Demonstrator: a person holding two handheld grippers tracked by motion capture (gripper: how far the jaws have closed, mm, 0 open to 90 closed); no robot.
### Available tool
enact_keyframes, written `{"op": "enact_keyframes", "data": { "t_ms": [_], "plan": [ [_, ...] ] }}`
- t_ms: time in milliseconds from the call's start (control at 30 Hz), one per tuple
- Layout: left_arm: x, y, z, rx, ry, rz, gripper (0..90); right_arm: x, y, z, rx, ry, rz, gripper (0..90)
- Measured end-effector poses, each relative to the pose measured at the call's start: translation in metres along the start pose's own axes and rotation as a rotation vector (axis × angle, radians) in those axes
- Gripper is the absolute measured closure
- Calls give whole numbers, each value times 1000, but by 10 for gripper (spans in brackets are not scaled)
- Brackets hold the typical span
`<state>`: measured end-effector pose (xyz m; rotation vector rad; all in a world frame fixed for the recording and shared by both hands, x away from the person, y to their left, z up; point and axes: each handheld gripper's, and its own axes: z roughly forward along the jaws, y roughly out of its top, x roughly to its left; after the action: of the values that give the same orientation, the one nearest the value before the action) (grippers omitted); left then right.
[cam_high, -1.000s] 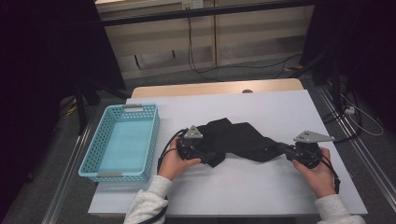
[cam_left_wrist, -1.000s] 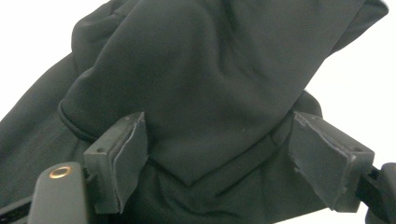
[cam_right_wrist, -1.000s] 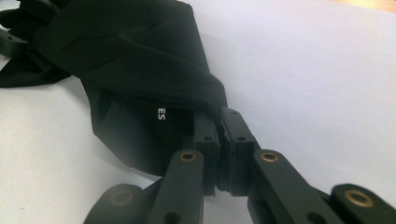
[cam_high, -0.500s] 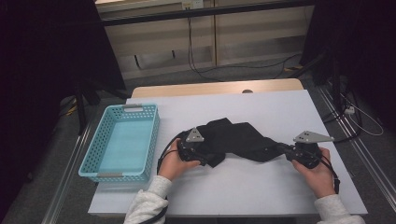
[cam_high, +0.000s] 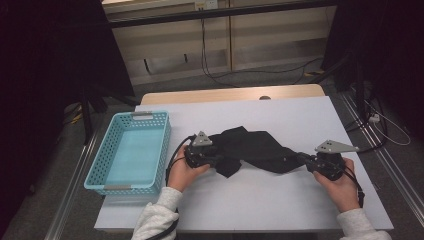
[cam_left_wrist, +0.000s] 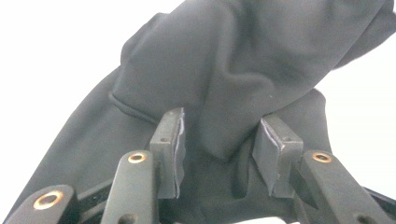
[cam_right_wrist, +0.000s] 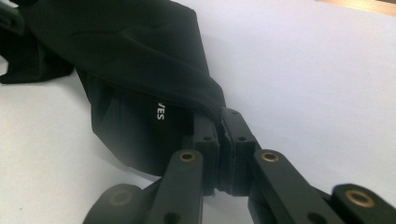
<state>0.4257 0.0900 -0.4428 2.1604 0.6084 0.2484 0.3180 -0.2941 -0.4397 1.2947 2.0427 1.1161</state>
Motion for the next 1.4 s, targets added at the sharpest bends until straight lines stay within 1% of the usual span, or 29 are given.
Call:
{"op": "enact_keyframes", "data": {
  "t_ms": [33, 67, 167, 200, 233, 267, 300, 333, 367, 400, 433, 567, 633, 767, 867, 900, 933, 967, 1000, 1033, 1133, 1167, 1200, 1233, 1267, 1300, 1333, 1367, 1400],
  "plan": [
    [2, 3, -5, -29, 4, -7, 557, 0, 0, 0, 0, 0, 0, 862],
    [2, 3, -5, -29, 4, -7, 557, 0, 0, 0, 0, 0, 0, 862],
    [6, 5, -12, -64, 1, -37, 543, 1, 0, 0, -2, 4, -3, 860],
    [6, 5, -12, -64, 1, -37, 544, 1, 0, 0, -2, 4, -3, 860],
    [7, 4, -12, -64, 9, -52, 545, 1, 0, 0, -3, 5, -7, 859],
    [8, 4, -12, -68, 18, -57, 545, 1, 1, 0, -3, 6, -8, 859],
    [9, 3, -12, -74, 30, -59, 543, 2, 1, 0, -4, 8, -9, 858],
    [9, 3, -12, -74, 30, -59, 543, 2, 1, 0, -4, 8, -9, 858],
    [10, 3, -11, -85, 44, -80, 543, 3, 1, 0, -4, 9, -12, 858],
    [10, 3, -11, -85, 44, -80, 540, 3, 1, 0, -4, 9, -12, 858],
    [12, 3, -11, -86, 42, -92, 536, 4, 1, 0, -3, 12, -18, 857],
    [13, 3, -11, -90, 47, -103, 521, 5, 2, 0, -5, 15, -23, 856],
    [14, 3, -12, -106, 59, -123, 504, 5, 2, 0, -3, 14, -22, 856],
    [15, 2, -12, -89, 55, -118, 505, 4, 1, 0, -3, 13, -17, 856],
    [15, 2, -11, -86, 60, -116, 505, 4, 1, 0, -6, 8, -20, 856],
    [12, 3, -8, -84, 42, -108, 496, 3, 2, -1, -10, 6, -18, 854],
    [12, 3, -8, -84, 42, -108, 487, 3, 2, -1, -10, 6, -18, 854],
    [7, 3, -2, -65, 19, -107, 486, 2, 1, -2, -12, 3, -15, 855],
    [7, 3, -2, -65, 19, -107, 487, 2, 1, -2, -12, 3, -15, 855],
    [4, 4, 4, -59, 18, -102, 492, 2, 1, -1, -7, 8, -13, 852],
    [4, 5, 7, -59, 28, -105, 565, 3, 0, 0, 1, 9, -18, 845],
    [5, 6, 6, -64, 17, -123, 607, 4, 0, 1, 5, 14, -23, 840],
    [5, 6, 6, -64, 17, -123, 627, 4, 0, 1, 5, 14, -23, 840],
    [5, 7, 2, -68, 11, -146, 702, 4, 0, 0, 9, 16, -25, 835],
    [5, 7, 2, -68, 11, -146, 762, 4, 0, 0, 9, 16, -25, 835],
    [6, 10, -1, -81, -10, -172, 800, 4, -1, 1, 12, 19, -17, 825],
    [5, 11, -2, -86, -17, -178, 830, 3, -2, 1, 15, 19, -20, 818],
    [5, 12, -3, -88, -17, -187, 842, 3, -2, 2, 19, 21, -21, 812],
    [5, 12, -3, -88, -17, -187, 847, 4, -3, 2, 26, 22, -20, 806]
  ]
}}
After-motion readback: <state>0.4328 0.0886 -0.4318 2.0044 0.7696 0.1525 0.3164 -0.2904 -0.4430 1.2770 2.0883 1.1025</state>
